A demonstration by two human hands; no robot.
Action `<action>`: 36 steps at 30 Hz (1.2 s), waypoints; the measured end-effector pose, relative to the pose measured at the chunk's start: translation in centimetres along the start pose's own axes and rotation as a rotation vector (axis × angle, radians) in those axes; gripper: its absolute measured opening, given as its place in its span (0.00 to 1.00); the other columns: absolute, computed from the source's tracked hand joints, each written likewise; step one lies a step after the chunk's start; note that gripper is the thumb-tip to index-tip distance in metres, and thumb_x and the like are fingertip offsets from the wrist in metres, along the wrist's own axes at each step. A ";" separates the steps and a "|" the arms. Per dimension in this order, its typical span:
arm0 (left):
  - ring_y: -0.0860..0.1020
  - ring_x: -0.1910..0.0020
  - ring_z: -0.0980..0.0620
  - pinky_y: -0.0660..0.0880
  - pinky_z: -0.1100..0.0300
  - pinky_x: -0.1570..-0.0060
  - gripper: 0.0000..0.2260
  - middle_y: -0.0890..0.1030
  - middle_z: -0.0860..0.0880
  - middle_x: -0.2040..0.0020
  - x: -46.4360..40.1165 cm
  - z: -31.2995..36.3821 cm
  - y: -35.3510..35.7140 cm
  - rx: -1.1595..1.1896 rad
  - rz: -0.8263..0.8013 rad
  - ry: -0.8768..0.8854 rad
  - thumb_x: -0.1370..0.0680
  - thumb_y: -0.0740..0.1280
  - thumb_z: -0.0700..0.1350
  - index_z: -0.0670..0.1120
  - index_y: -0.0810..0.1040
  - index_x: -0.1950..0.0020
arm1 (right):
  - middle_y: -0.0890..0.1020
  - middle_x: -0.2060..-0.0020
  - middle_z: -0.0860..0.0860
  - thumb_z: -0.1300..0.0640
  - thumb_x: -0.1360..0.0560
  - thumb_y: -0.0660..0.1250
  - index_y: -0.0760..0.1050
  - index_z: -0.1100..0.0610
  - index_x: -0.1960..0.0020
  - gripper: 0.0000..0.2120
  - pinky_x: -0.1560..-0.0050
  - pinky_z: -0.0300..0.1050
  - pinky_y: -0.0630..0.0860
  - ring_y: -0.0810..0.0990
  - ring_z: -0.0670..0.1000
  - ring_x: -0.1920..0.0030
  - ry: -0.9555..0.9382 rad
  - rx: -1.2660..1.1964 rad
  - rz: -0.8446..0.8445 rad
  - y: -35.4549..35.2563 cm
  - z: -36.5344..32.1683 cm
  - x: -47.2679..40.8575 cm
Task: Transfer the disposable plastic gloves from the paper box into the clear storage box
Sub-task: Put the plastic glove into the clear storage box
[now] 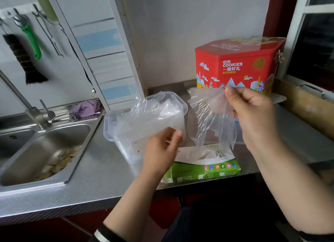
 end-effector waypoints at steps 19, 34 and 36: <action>0.72 0.74 0.57 0.71 0.64 0.72 0.05 0.78 0.54 0.67 -7.7 5.3 -7.0 0.286 -0.028 -0.079 0.20 0.66 0.42 0.45 0.77 0.56 | 0.80 0.39 0.54 0.49 0.23 0.64 0.80 0.60 0.41 0.18 0.37 0.54 0.75 0.77 0.55 0.36 -0.887 0.677 -0.424 8.2 0.5 1.9; 0.76 0.57 0.42 0.70 0.54 0.61 0.08 0.80 0.45 0.55 -12.4 -4.2 -12.8 -0.791 0.012 -0.218 0.23 0.60 0.36 0.49 0.67 0.50 | 0.70 0.28 0.53 0.32 0.24 0.34 0.69 0.52 0.28 0.40 0.28 0.58 0.60 0.67 0.56 0.28 -0.650 1.089 -0.780 15.2 3.1 1.9; 0.77 0.53 0.43 0.70 0.56 0.58 0.11 0.79 0.47 0.53 -12.1 -4.1 -12.9 -0.836 -0.006 -0.255 0.26 0.58 0.33 0.49 0.72 0.54 | 0.69 0.28 0.52 0.35 0.22 0.39 0.69 0.50 0.29 0.34 0.27 0.55 0.58 0.66 0.55 0.27 -0.660 1.047 -0.780 15.6 3.0 2.0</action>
Point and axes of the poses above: each hand's wrist, its own x-axis away from the middle knuckle, its own y-axis out of the palm, z = x × y, the point moved 3 cm from there along -x, towards the middle knuckle
